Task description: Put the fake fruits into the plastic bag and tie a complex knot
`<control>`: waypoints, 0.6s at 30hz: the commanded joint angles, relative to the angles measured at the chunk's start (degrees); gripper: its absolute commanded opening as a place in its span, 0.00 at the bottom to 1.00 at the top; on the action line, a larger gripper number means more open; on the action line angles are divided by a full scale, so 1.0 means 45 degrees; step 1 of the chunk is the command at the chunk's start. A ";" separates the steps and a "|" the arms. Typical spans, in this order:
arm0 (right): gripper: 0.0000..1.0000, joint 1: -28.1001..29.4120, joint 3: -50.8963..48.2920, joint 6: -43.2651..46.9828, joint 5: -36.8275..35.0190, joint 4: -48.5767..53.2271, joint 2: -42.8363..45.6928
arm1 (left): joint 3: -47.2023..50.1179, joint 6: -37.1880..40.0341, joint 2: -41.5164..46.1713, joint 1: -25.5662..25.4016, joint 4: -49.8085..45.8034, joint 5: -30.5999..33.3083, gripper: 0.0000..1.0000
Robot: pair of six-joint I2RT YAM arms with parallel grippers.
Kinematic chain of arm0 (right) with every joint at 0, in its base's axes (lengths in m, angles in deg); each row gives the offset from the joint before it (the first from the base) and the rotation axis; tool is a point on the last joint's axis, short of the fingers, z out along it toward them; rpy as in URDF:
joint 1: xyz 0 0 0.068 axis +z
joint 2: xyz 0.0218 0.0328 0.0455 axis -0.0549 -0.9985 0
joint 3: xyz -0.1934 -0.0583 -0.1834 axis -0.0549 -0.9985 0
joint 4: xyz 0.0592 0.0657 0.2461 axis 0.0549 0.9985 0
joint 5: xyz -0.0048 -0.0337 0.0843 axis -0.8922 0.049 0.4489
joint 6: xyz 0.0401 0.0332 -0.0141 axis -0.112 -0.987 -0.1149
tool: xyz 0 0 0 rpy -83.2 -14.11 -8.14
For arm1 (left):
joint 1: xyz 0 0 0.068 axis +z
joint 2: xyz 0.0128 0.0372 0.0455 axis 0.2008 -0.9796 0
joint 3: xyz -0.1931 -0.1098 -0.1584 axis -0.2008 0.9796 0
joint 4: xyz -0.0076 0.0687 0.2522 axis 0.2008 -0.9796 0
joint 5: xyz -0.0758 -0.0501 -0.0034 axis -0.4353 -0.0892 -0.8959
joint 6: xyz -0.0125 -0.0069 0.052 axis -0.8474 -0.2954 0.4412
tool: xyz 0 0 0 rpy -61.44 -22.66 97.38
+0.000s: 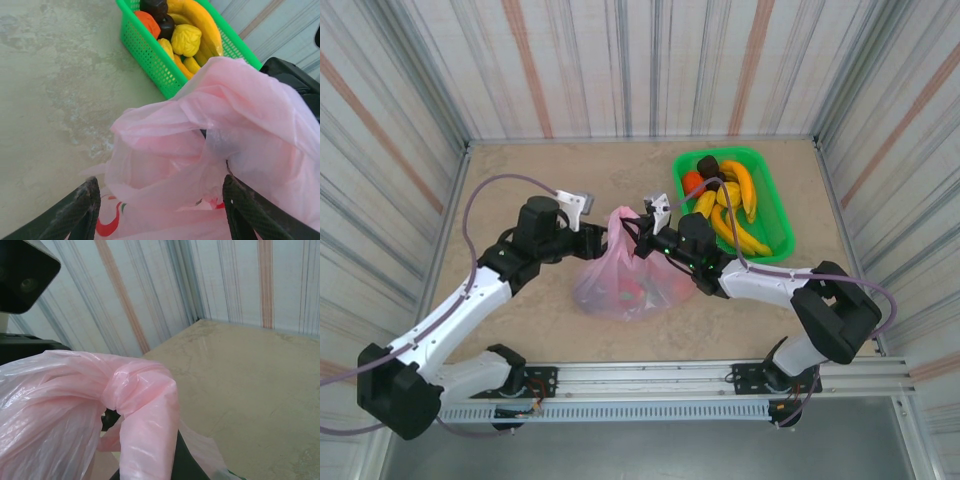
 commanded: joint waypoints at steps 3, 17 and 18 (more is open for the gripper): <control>0.00 0.0169 -0.0086 0.0230 -0.0001 0.0076 0.0104 | -0.0231 0.0577 0.1055 0.0489 -0.0936 0.0283 0.69; 0.00 0.0009 -0.0151 0.0236 0.0588 -0.0097 0.0337 | 0.1582 -0.3880 0.2329 0.4328 0.2437 -0.5007 0.68; 0.00 0.0006 -0.0149 0.0243 0.0605 -0.0115 0.0363 | 0.1917 -0.4881 0.2237 0.4352 0.3083 -0.5120 0.67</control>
